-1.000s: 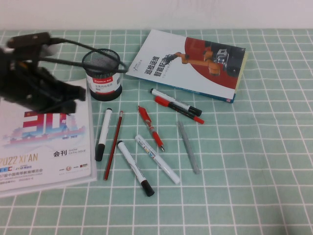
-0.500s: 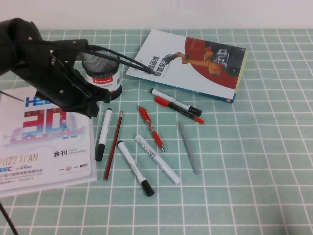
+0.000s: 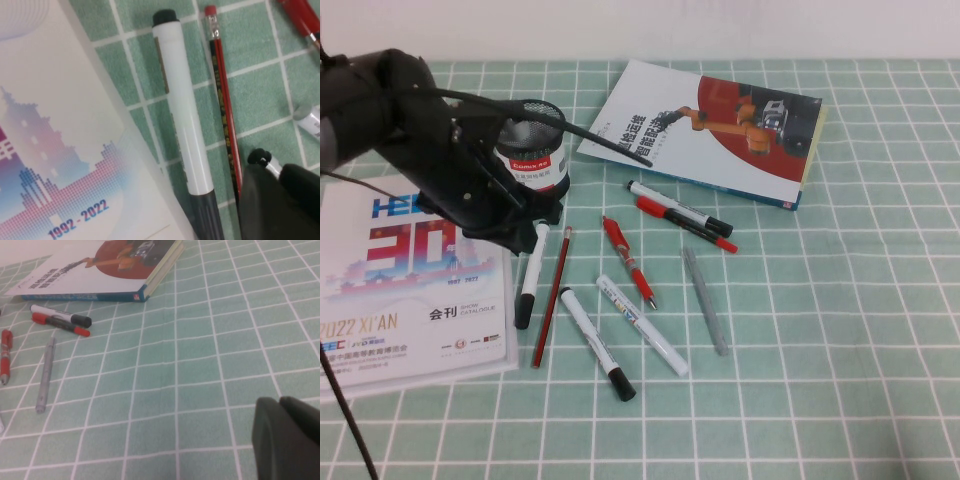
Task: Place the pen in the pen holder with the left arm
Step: Pick up the pen on the table
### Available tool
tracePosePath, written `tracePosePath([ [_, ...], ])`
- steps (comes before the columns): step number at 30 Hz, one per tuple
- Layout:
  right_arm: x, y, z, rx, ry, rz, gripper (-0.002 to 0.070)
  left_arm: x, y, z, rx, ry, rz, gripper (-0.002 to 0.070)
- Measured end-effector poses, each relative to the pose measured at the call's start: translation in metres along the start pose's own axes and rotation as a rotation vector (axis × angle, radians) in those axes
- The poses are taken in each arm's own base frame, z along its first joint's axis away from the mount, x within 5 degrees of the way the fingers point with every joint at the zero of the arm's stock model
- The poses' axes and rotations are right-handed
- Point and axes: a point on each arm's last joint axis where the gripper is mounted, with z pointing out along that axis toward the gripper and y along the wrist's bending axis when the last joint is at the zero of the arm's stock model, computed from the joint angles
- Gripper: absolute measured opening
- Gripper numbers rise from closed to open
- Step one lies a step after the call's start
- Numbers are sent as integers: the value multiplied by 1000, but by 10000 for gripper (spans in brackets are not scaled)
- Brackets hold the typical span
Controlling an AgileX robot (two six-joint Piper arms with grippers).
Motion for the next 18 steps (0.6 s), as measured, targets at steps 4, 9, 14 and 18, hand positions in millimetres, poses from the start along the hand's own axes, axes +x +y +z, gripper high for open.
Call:
tracePosePath([
  [4,0,0,0,0,0,0,-20,1,2,8,1,21,8,173],
  [9,0,0,0,0,0,0,-20,0,-2,20,-2,27,8,267],
  [14,0,0,0,0,0,0,-20,0,-9,32,-36,34,21,279],
  [18,0,0,0,0,0,0,-20,1,-5,37,-74,46,13,281],
])
